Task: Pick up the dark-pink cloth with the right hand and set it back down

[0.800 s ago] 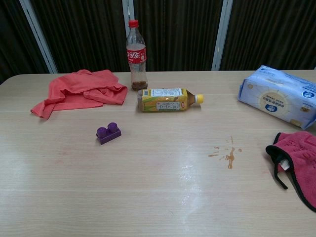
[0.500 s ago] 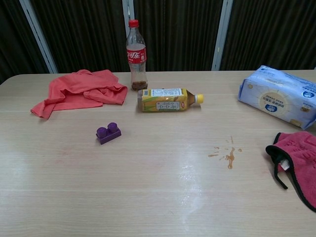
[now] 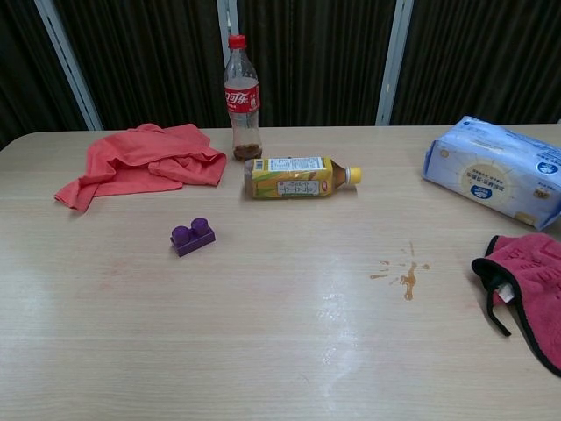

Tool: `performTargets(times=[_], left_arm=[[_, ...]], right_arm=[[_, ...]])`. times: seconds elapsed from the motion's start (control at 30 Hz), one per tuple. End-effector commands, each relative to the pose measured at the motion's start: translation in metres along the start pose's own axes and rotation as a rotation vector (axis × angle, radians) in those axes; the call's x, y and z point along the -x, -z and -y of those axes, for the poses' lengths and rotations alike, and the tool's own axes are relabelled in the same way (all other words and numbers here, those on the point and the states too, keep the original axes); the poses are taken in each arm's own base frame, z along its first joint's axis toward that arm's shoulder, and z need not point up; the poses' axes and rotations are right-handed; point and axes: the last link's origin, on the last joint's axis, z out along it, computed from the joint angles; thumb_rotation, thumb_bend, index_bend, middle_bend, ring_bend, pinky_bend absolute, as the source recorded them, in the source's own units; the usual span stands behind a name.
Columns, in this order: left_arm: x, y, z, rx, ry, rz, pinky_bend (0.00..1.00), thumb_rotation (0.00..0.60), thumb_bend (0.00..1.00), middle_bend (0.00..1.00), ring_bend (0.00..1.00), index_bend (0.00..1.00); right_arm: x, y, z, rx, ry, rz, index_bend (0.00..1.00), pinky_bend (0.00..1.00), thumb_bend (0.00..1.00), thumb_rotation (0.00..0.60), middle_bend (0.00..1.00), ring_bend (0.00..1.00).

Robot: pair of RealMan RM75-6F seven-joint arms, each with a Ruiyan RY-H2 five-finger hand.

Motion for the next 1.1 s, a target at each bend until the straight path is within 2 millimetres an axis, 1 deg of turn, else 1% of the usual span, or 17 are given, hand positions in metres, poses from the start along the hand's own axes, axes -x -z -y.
performTargets(times=[0.03,0.2,0.37,0.47,0.6,0.67,0.83,1.1], left_arm=[[0.000,0.001,0.000,-0.003,0.000,-0.003,0.00,0.600,0.00,0.00,0.00,0.00],[0.000,0.000,0.000,-0.005,0.004,-0.004,0.00,0.600,0.00,0.00,0.00,0.00],[0.000,0.000,0.000,-0.007,0.011,-0.001,0.00,0.600,0.00,0.00,0.00,0.00],[0.000,0.000,0.000,-0.008,0.013,0.001,0.00,0.600,0.00,0.00,0.00,0.00],[0.000,0.000,0.000,-0.008,0.014,0.004,0.00,0.600,0.00,0.00,0.00,0.00],[0.000,0.000,0.000,-0.009,0.017,0.004,0.00,0.600,0.00,0.00,0.00,0.00],[0.000,-0.001,0.001,-0.011,0.020,0.007,0.00,0.600,0.00,0.00,0.00,0.00],[0.001,-0.001,0.000,-0.012,0.017,0.009,0.00,0.600,0.00,0.00,0.00,0.00]], right_arm=[[0.006,-0.003,0.009,-0.016,0.001,0.026,0.01,0.01,0.06,0.600,0.00,0.00],[0.016,-0.009,0.021,-0.024,0.012,0.056,0.03,0.01,0.06,0.600,0.00,0.00],[0.032,-0.020,0.033,0.005,-0.002,0.090,0.04,0.01,0.06,0.600,0.00,0.00],[0.037,-0.024,0.037,0.014,-0.005,0.097,0.06,0.01,0.06,0.600,0.00,0.00],[0.054,-0.030,0.043,0.026,0.008,0.132,0.09,0.01,0.06,0.600,0.00,0.00],[0.066,-0.035,0.042,0.047,0.023,0.158,0.10,0.02,0.06,0.600,0.00,0.00],[0.079,-0.046,0.039,0.096,0.025,0.176,0.11,0.03,0.06,0.600,0.00,0.00],[0.083,-0.067,0.033,0.143,0.011,0.168,0.15,0.05,0.09,0.600,0.00,0.00]])
